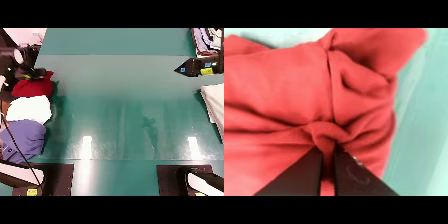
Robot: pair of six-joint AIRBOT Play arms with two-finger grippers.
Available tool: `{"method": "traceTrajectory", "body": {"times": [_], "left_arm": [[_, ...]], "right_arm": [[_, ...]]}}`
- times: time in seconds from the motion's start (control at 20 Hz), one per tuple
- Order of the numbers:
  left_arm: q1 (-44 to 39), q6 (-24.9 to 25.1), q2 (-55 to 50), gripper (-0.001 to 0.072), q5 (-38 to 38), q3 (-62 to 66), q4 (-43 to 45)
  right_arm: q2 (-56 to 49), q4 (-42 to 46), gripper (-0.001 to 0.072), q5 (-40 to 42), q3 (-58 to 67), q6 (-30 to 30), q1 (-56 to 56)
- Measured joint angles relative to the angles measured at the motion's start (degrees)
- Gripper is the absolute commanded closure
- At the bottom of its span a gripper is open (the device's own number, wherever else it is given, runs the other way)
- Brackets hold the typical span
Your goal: Fold the shirts.
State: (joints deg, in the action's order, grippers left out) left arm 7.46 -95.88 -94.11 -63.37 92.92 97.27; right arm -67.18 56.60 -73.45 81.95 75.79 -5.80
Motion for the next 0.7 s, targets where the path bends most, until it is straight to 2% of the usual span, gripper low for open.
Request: {"method": "traceTrajectory", "body": {"times": [0.35,0.5,0.7], "left_arm": [[-8.7,8.7,17.9,0.0678,-6.4,16.0,-10.4],[-15.1,11.7,25.2,0.0678,-8.0,18.5,-16.8],[-25.2,13.2,27.4,0.0678,-11.3,17.5,-21.9]], "right_arm": [[0.0,0.2,0.0692,0.1,12.4,0.5,0.0],[0.0,0.3,0.0692,0.5,15.8,0.6,0.0],[0.0,0.4,0.0692,1.0,17.7,0.6,0.0]]}}
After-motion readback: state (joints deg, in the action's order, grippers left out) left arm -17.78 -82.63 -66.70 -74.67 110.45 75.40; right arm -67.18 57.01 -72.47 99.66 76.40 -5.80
